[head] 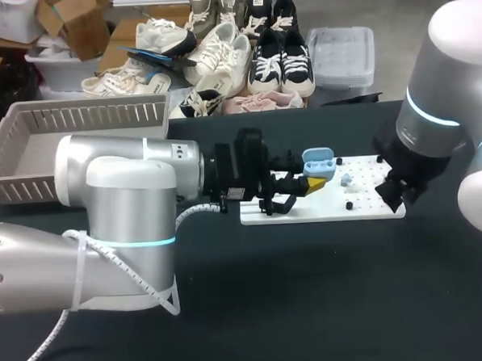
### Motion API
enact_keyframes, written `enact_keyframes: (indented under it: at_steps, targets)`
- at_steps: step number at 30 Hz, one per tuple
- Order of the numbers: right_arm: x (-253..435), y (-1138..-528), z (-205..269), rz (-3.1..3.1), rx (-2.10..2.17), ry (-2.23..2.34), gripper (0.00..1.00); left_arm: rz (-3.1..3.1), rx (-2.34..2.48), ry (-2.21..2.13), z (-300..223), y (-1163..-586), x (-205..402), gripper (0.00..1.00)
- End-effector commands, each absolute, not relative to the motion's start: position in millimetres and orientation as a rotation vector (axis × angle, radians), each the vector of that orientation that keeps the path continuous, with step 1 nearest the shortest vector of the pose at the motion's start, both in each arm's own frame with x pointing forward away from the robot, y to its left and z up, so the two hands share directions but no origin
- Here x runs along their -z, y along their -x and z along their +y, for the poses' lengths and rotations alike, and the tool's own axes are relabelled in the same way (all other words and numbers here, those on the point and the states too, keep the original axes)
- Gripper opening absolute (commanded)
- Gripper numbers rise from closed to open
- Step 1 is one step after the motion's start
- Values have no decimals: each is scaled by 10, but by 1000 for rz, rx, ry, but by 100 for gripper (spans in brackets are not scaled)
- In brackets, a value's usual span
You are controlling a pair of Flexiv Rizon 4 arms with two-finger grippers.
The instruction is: Pick up each earbud case from the left stands, insert the matching earbuds, close the lid, and place the case in the box.
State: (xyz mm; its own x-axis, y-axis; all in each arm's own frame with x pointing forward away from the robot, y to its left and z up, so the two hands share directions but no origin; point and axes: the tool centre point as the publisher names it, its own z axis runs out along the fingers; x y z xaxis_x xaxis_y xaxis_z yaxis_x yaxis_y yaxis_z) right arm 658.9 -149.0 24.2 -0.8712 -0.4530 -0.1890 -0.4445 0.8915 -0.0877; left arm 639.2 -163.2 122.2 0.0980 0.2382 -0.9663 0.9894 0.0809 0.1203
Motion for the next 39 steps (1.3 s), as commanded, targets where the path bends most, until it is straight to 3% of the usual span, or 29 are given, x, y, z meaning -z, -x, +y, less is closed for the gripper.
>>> enact_keyframes:
  at_steps: [1, 24, 36, 39]
  targets:
    - [-234, -6594, -1478, 2855, 73, 676, 37, 1342, 915, -1334, -1643, -6358, -1208, 0]
    - [-211, -6658, -1506, 2863, 77, 677, 24, 1342, 915, -1334, -1643, -6358, -1208, 0]
    - [-191, -6659, -1499, 2870, 75, 671, 10, 1342, 915, -1334, -1643, -6358, -1208, 0]
    - [-191, -6659, -1498, 2871, 75, 669, 1, 1342, 915, -1334, -1643, -6358, -1208, 0]
